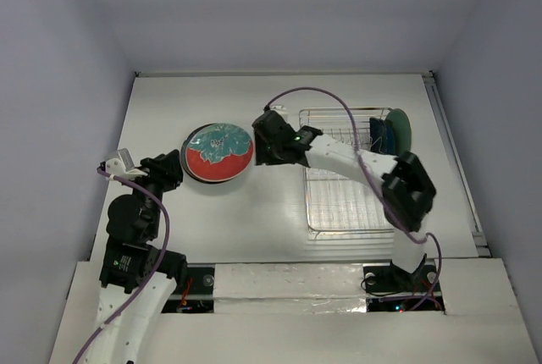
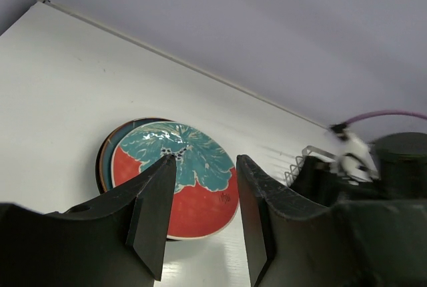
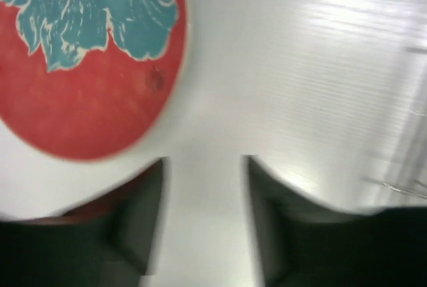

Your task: Unload the plates from the dish rack

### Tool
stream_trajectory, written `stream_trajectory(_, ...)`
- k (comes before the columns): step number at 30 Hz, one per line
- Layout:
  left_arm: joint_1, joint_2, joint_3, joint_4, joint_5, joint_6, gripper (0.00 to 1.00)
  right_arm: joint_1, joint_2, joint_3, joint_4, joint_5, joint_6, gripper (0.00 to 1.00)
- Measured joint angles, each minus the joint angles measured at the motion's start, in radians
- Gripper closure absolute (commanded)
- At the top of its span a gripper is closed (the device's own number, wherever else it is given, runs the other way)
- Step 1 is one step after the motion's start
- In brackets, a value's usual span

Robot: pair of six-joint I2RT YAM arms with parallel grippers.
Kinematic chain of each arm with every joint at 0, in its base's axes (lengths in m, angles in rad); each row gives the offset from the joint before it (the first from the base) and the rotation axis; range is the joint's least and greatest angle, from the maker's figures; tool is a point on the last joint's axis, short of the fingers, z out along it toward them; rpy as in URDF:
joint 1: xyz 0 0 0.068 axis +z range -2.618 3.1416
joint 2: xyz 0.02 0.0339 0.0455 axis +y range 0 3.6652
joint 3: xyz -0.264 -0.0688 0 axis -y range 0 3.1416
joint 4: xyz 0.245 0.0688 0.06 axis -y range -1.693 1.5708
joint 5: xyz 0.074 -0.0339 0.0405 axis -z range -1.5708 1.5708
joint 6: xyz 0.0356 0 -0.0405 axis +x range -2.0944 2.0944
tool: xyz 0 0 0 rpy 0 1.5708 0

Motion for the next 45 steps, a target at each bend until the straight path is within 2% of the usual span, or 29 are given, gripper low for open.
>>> stream_trajectory(1,0.0,0.0,0.0,0.0,0.0,0.0,0.62,-0.005,-0.057,-0.031,-0.015,0.026,-0.006,0.68)
stream_trajectory(2,0.0,0.0,0.0,0.0,0.0,0.0,0.62,-0.01,-0.121,-0.057,-0.034,0.053,-0.016,0.89)
stream_trajectory(3,0.0,0.0,0.0,0.0,0.0,0.0,0.62,-0.017,-0.189,-0.085,-0.042,0.079,-0.031,0.95)
stream_trajectory(5,0.0,0.0,0.0,0.0,0.0,0.0,0.63,-0.055,-0.352,-0.144,-0.064,0.134,-0.047,1.0)
stream_trajectory(6,0.0,0.0,0.0,0.0,0.0,0.0,0.67,-0.086,-0.424,-0.169,-0.072,0.156,-0.053,1.0)
stream_trajectory(8,0.0,-0.001,0.0,0.0,0.0,-0.003,0.82,-0.184,-0.568,-0.225,-0.093,0.214,-0.077,1.0)
stream_trajectory(9,0.0,-0.001,0.0,0.0,0.0,0.002,0.91,-0.244,-0.627,-0.25,-0.11,0.245,-0.09,0.94)
stream_trajectory(10,0.0,-0.002,0.0,0.0,0.0,0.002,0.95,-0.315,-0.68,-0.279,-0.132,0.274,-0.1,0.88)
stream_trajectory(11,0.0,-0.002,0.0,0.001,0.0,0.002,0.97,-0.378,-0.721,-0.307,-0.145,0.301,-0.121,0.72)
stream_trajectory(14,0.0,-0.002,0.0,0.0,0.0,0.004,0.98,-0.514,-0.799,-0.385,-0.213,0.343,-0.187,0.57)
stream_trajectory(15,0.001,-0.002,0.0,-0.001,0.0,0.004,0.93,-0.542,-0.808,-0.402,-0.236,0.349,-0.208,0.5)
stream_trajectory(18,0.007,-0.002,0.0,-0.001,0.001,0.005,0.79,-0.565,-0.782,-0.414,-0.282,0.349,-0.253,0.43)
stream_trajectory(21,0.007,-0.013,0.0,-0.001,0.0,0.005,0.72,-0.57,-0.706,-0.401,-0.299,0.349,-0.275,0.42)
stream_trajectory(25,0.007,-0.03,0.0,-0.001,0.0,0.006,0.7,-0.58,-0.578,-0.381,-0.302,0.36,-0.293,0.42)
stream_trajectory(29,0.007,-0.032,0.0,-0.001,0.0,0.006,0.69,-0.588,-0.455,-0.333,-0.331,0.433,-0.297,0.46)
stream_trajectory(31,0.007,-0.036,0.0,-0.001,0.0,0.006,0.69,-0.589,-0.4,-0.286,-0.349,0.47,-0.299,0.49)
stream_trajectory(33,0.007,-0.042,0.0,-0.001,0.0,0.006,0.69,-0.591,-0.358,-0.239,-0.352,0.501,-0.306,0.58)
stream_trajectory(37,0.007,-0.047,0.0,0.0,0.0,0.006,0.69,-0.59,-0.303,-0.183,-0.362,0.538,-0.329,0.64)
stream_trajectory(38,0.007,-0.047,0.0,0.0,0.0,0.006,0.69,-0.589,-0.288,-0.172,-0.369,0.55,-0.335,0.7)
stream_trajectory(45,0.008,-0.047,0.0,0.0,0.0,0.006,0.69,-0.586,-0.232,-0.159,-0.396,0.603,-0.375,0.96)
